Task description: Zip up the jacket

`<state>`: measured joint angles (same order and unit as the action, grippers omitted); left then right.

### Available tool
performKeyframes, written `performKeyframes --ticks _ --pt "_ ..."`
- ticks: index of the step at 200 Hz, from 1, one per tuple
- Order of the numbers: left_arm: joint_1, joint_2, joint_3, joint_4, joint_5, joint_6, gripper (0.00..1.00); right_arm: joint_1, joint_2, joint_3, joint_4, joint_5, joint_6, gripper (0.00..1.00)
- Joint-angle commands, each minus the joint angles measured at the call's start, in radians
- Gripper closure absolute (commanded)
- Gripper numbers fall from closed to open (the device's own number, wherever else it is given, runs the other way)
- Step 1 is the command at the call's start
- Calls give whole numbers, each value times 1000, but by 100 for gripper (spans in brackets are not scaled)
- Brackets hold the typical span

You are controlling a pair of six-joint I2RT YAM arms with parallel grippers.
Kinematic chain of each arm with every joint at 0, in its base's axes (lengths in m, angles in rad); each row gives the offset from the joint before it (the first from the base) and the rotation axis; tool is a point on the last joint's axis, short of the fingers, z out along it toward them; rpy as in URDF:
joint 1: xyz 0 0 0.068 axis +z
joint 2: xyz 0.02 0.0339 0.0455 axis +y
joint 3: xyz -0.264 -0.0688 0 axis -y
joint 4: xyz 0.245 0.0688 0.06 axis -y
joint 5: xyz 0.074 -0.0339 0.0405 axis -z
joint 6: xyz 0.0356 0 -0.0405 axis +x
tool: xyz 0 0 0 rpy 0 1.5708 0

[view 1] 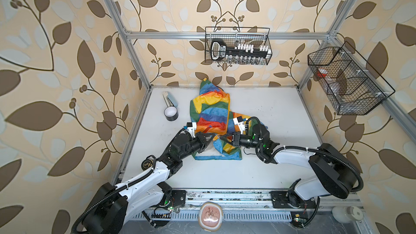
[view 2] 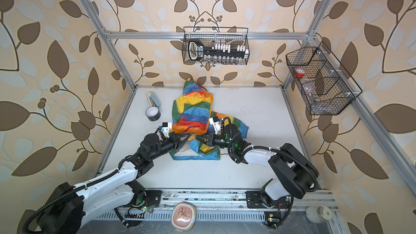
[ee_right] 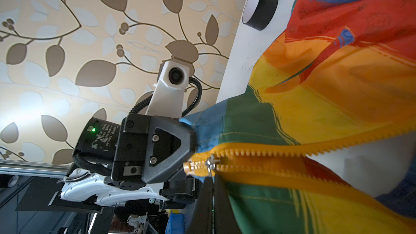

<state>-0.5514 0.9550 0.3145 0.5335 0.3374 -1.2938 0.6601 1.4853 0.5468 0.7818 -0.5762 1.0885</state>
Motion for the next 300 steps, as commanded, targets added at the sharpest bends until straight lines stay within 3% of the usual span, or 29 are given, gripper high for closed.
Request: performKeyframes --ticks 1,49,115,149,182,215,300 --pt "-8 -44 5 23 22 9 100 -20 -24 14 -97 29 -54 100" --pt "-8 -99 3 -63 11 38 100 -32 -69 70 -318 76 -199 100" --pt "-8 -131 11 -144 1 77 100 -27 -89 140 -474 100 -310 100" --pt "-8 -126 18 -149 6 80 100 23 -124 184 -537 137 -357 71" --pt "-7 -115 21 -138 11 77 100 95 -120 279 -703 226 -443 57" --pt "-8 -115 23 -132 12 73 100 126 -104 322 -774 279 -472 55" --pt "-8 -122 23 -132 20 70 100 168 -32 353 -751 250 -467 62"
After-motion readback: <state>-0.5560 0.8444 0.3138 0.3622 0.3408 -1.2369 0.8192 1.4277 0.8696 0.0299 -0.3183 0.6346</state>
